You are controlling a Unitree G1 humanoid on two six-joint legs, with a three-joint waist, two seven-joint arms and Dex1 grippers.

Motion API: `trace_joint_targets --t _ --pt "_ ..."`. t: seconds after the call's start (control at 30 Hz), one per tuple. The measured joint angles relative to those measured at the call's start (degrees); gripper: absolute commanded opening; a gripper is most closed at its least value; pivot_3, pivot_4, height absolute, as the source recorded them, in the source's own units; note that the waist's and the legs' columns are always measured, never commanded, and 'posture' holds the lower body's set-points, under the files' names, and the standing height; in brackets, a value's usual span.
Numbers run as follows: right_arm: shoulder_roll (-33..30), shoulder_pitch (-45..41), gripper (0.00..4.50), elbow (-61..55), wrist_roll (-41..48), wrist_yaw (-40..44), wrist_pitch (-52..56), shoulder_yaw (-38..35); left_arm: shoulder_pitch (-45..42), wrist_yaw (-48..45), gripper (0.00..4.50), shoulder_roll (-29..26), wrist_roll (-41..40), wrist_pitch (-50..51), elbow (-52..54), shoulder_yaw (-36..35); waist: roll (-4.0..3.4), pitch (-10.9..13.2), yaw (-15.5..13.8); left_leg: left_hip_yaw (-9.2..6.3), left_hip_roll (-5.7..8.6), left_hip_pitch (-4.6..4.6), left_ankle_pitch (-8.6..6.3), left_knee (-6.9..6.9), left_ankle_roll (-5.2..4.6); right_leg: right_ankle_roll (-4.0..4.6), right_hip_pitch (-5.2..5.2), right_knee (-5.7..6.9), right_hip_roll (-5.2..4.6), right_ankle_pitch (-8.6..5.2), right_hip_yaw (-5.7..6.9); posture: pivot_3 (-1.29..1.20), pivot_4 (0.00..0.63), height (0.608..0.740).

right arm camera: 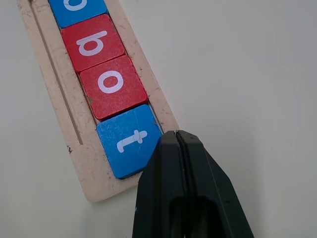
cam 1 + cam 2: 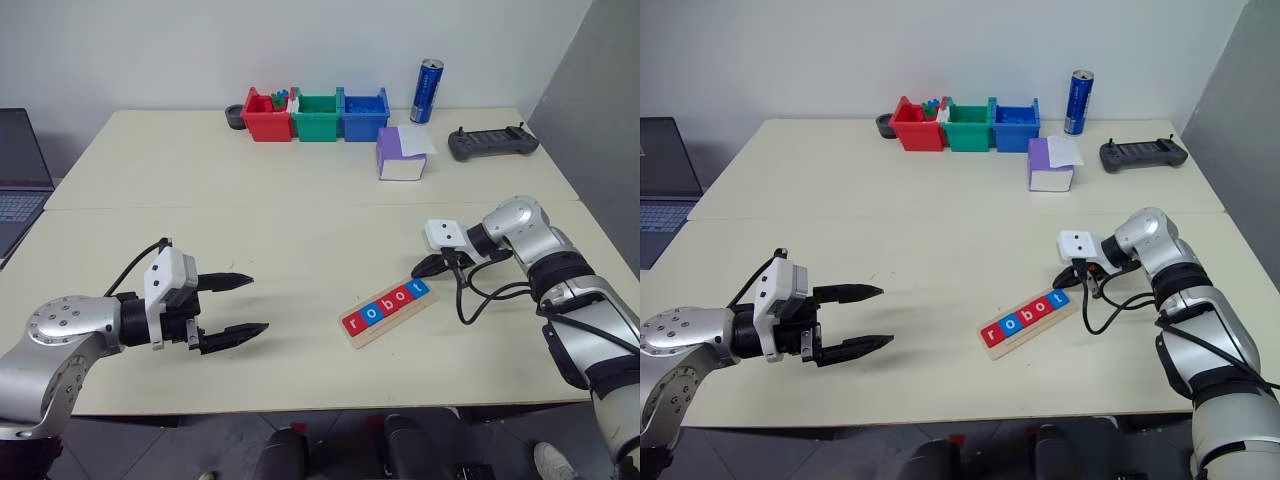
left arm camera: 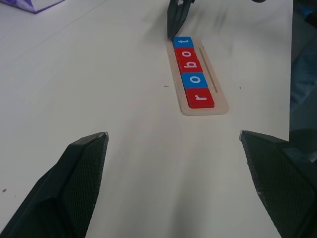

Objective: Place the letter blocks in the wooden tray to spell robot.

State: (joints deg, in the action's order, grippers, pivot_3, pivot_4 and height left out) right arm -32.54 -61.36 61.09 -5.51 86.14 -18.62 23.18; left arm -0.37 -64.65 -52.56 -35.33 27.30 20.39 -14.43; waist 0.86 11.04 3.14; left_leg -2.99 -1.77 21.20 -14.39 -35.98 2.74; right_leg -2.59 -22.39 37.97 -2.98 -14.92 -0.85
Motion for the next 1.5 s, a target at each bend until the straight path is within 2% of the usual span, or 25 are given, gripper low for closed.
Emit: trace_joint_targets --t 0.27,0.43,0.53,0.67,0.73,0.9,1.03,1.27,1.5 --pt "-2.1 -0.3 0.02 0.1 0.0 -1.2 0.1 -3.8 -0.1 0.0 4.50 0.0 0.0 0.0 0.0 0.0 0.00 0.0 0.0 0.00 0.00 0.01 0.00 0.00 0.00 0.00 0.00 -0.01 0.00 0.00 0.00 0.00 0.150 0.740" --pt "-7.1 2.2 0.02 -4.9 1.1 1.3 2.1 -5.5 -0.1 0.0 4.50 0.0 0.0 0.0 0.0 0.0 0.01 0.0 -0.1 0.00 0.00 0.03 0.00 0.00 0.00 0.00 0.00 -0.03 0.00 0.00 0.01 0.00 0.150 0.740" --pt "-11.8 8.3 0.02 -14.6 6.8 1.8 6.7 -4.4 -0.3 -0.2 4.50 0.0 0.1 -0.1 -0.3 0.2 0.00 0.0 -0.2 -0.01 0.00 0.05 0.00 0.00 0.00 0.00 0.00 -0.05 -0.01 0.00 0.00 0.00 0.150 0.740" --pt "-18.4 16.8 0.02 -34.3 17.4 2.4 15.9 -1.1 -1.1 -0.7 4.50 0.0 0.2 -0.1 -0.8 0.7 -0.02 0.0 -0.3 -0.03 0.00 0.08 0.00 -0.01 0.00 -0.01 -0.05 0.00 -0.01 -0.01 0.00 0.00 0.150 0.740" --pt "-19.5 19.7 0.02 -43.6 21.2 2.6 20.5 -0.8 -1.5 -1.1 4.50 0.0 0.3 -0.2 -1.0 0.8 -0.02 0.0 0.0 -0.04 -0.01 0.04 0.00 -0.01 -0.01 -0.04 -0.05 0.02 0.01 -0.02 0.00 0.00 0.150 0.740" --pt "-18.2 26.1 0.02 -58.1 23.9 2.6 27.2 -0.5 -1.7 -1.2 4.50 0.0 0.3 -0.3 -1.5 0.8 -0.01 0.0 -0.3 -0.08 -0.02 0.08 0.00 -0.06 0.00 -0.32 -0.04 0.00 0.02 -0.16 0.04 0.00 0.150 0.740" --pt "-15.9 27.9 0.02 -63.7 23.4 1.6 29.7 0.0 -1.5 -1.7 4.50 0.0 0.3 -0.3 -1.5 0.8 0.00 0.0 -0.5 -0.09 -0.02 0.12 0.00 -0.07 0.00 -0.35 -0.04 -0.03 0.02 -0.15 0.06 0.00 0.150 0.740" --pt "-7.5 27.9 0.02 -61.1 15.5 -3.2 26.8 3.0 -2.6 -2.0 4.50 0.0 0.6 -0.3 -1.6 1.3 0.05 0.0 -0.6 -0.10 -0.02 0.14 0.00 -0.08 0.00 -0.35 -0.05 -0.02 0.03 -0.15 0.07 0.00 0.150 0.740" --pt "-4.2 26.5 0.02 -57.2 11.0 -3.4 21.7 4.6 -2.5 -1.7 4.50 0.1 0.7 -0.2 -1.7 1.4 0.05 0.0 -0.8 -0.12 -0.02 0.47 0.01 -0.09 0.01 -0.07 -0.41 0.00 0.03 0.02 0.10 0.00 0.150 0.740"
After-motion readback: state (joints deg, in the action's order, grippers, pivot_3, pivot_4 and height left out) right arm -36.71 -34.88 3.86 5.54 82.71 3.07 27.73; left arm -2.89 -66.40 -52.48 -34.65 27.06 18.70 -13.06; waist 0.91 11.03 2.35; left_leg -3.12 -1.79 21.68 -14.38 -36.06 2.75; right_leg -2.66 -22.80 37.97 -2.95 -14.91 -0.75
